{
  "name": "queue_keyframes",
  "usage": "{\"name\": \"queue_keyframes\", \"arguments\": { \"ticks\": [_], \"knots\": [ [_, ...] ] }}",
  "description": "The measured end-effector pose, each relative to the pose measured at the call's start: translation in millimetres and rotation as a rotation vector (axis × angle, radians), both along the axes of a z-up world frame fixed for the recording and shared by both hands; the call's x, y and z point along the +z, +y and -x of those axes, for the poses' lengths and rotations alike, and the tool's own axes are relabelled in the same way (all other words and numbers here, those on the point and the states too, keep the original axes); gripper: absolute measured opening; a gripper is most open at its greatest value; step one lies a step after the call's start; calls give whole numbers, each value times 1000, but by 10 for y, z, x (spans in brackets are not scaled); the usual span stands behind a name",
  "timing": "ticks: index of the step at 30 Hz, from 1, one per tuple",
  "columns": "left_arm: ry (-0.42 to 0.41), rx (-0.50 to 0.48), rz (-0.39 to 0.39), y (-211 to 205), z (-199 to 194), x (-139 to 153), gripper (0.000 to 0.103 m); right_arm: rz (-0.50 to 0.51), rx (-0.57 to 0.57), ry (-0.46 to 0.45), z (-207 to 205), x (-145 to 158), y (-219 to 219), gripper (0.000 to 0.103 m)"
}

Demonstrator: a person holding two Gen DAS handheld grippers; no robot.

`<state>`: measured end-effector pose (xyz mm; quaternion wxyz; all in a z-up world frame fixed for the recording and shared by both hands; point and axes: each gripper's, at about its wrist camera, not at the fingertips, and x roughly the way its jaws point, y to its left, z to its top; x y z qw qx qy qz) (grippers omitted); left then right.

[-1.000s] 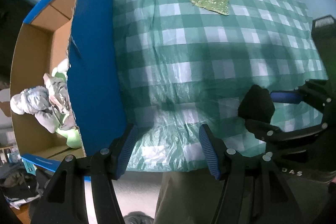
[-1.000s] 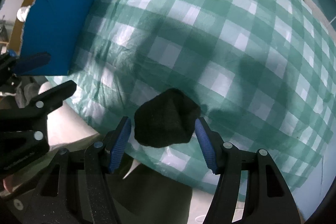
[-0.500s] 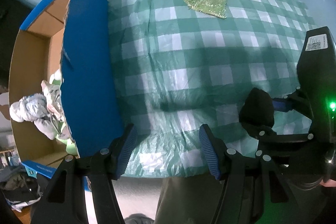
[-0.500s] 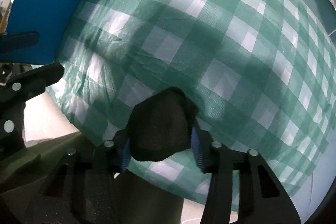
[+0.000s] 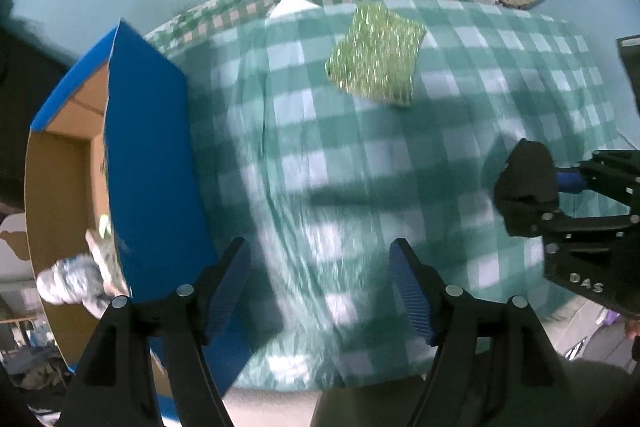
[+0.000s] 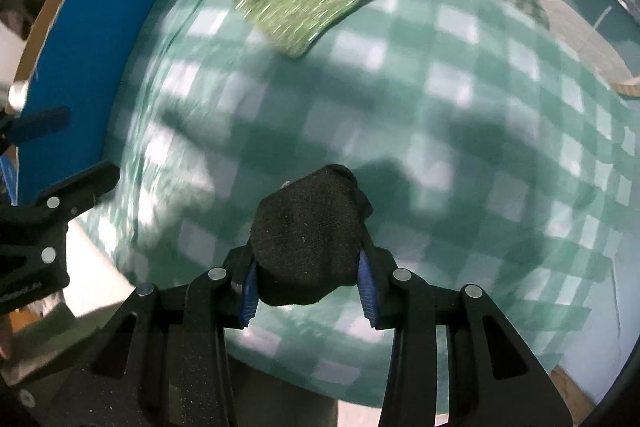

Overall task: Organize soft objects
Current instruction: 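Close the right tool on the black sock while the left tool moves toward the green pad, then close the left tool on the green scrubbing pad while the right tool holds the black sock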

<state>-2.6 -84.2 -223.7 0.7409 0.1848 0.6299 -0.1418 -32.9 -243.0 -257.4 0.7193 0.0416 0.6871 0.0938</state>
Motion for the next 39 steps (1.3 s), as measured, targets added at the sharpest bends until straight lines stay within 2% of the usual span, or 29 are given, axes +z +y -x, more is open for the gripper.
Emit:
{"name": "queue_keyframes", "arguments": {
  "ticks": [4,6,9,16,21,24,28,33,39],
  "knots": [
    [-9,1,17,-114,-197,0,74,2,-37,-24,-143,96,-214,39],
    [-10,2,31,-171,-286,2,79,4,-52,-33,-195,128,-283,39],
    [-15,5,51,-275,-450,-26,80,7,-66,-43,-316,205,-381,39],
    [-20,-50,68,-563,-773,-123,81,10,-91,-63,-478,229,-435,39],
    [33,-98,112,-754,-949,-251,85,12,-110,-73,-567,264,-539,39],
    [15,-129,90,-869,-1006,-305,85,14,-124,-76,-595,279,-597,39],
    [23,-153,103,-966,-1084,-336,85,11,-146,-79,-620,294,-675,39],
    [73,-179,88,-1062,-1170,-461,85,13,-165,-76,-618,301,-734,39],
    [63,-172,60,-1086,-1226,-596,85,18,-187,-76,-585,346,-815,39]
  ]
}}
